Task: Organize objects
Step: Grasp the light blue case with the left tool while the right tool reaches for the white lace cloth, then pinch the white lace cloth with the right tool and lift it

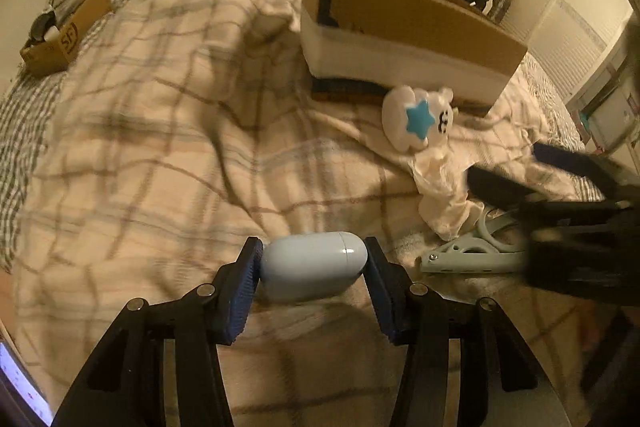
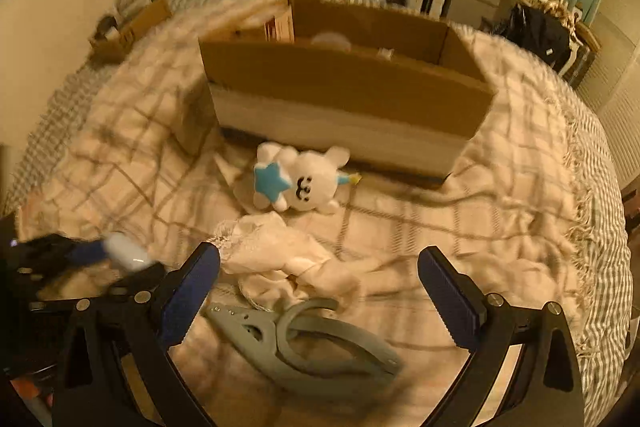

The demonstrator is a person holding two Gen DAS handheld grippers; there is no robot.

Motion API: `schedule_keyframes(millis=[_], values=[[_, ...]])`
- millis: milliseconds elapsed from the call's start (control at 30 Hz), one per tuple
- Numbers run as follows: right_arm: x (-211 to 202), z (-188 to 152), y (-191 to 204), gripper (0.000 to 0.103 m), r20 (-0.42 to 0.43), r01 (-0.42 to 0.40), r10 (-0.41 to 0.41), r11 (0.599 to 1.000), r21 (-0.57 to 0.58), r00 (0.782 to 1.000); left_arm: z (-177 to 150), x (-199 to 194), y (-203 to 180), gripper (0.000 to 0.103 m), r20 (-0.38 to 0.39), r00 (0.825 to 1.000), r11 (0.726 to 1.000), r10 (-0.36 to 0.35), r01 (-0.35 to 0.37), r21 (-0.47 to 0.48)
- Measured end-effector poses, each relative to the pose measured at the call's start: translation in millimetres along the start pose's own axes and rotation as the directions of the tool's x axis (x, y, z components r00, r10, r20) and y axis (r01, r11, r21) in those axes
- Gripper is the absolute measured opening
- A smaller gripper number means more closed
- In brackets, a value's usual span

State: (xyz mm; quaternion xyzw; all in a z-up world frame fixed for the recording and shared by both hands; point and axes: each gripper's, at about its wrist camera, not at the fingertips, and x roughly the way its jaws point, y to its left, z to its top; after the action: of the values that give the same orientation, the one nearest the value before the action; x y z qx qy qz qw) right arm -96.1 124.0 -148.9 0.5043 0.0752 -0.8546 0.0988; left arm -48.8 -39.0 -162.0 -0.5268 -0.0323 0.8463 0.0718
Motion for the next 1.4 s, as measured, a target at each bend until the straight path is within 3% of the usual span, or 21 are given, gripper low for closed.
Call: schedule_keyframes(millis=[67,133,167,233,333,400,533,633,867,933,967,1000,1033,1100,1167,1400], values=[[12,-3,4,0.093,-0.042,-0.023,0.022,1.000,-0.012,0.999,3,-7,3,0.052,0.011,1.000,1.000,-0.005,0.005,-0.009],[19,-7,4,0.070,-0.074,-0.041,0.040,0.999,-0.012,0.996,3,-7,8,0.052,0.012,1.000,1.000,-0.013,0.013,-0.017],[20,-9,4,0.064,-0.082,-0.050,0.049,0.999,-0.009,0.995,2,-9,7,0.052,0.011,1.000,1.000,-0.013,0.013,-0.019],[17,-10,3,0.036,-0.076,-0.059,0.058,0.998,-0.007,0.995,2,-11,7,0.052,0.012,1.000,1.000,-0.012,0.012,-0.016],[-4,-11,1,0.008,-0.006,-0.047,0.047,0.999,0.000,0.999,6,-18,2,0.052,0.028,0.999,0.999,-0.028,0.029,-0.022],[-33,-12,-1,0.003,0.092,-0.034,0.033,0.999,0.000,0.995,8,-31,-3,0.052,0.073,0.997,0.999,-0.035,0.037,-0.025],[-84,-11,-11,0.003,0.207,-0.045,0.041,0.999,0.013,0.978,16,-58,-16,0.052,0.114,0.991,0.998,-0.066,0.068,-0.014],[-108,-9,-22,0.003,0.246,-0.068,0.059,0.997,0.029,0.967,25,-76,-29,0.052,0.144,0.987,0.997,-0.074,0.075,-0.002],[-140,-5,-43,0.003,0.290,-0.082,0.072,0.996,0.025,0.954,50,-112,-53,0.052,0.226,0.972,0.998,-0.056,0.049,0.036],[-135,-4,-44,0.004,0.265,-0.073,0.068,0.997,0.008,0.962,53,-113,-50,0.052,0.232,0.971,0.998,-0.052,0.046,0.029],[-129,-4,-42,0.006,0.251,-0.063,0.062,0.998,-0.003,0.966,54,-111,-48,0.052,0.232,0.972,0.999,-0.045,0.041,0.023],[-120,-3,-39,0.022,0.234,-0.053,0.053,0.999,-0.009,0.971,53,-109,-45,0.052,0.230,0.972,0.999,-0.036,0.033,0.018],[-109,-3,-36,0.049,0.214,-0.048,0.049,0.999,-0.012,0.976,53,-106,-42,0.052,0.228,0.973,1.000,-0.025,0.022,0.014],[-93,-6,-30,0.065,0.195,-0.059,0.061,0.998,-0.016,0.979,51,-95,-35,0.052,0.215,0.977,1.000,0.009,-0.011,0.007],[-70,-8,-21,0.065,0.147,-0.092,0.096,0.995,-0.032,0.985,48,-82,-28,0.052,0.197,0.980,1.000,0.031,-0.032,0.000],[-3,-4,-2,0.065,-0.019,-0.084,0.083,0.994,-0.069,0.996,40,-37,1,0.052,0.110,0.992,0.997,0.063,-0.059,-0.039]])
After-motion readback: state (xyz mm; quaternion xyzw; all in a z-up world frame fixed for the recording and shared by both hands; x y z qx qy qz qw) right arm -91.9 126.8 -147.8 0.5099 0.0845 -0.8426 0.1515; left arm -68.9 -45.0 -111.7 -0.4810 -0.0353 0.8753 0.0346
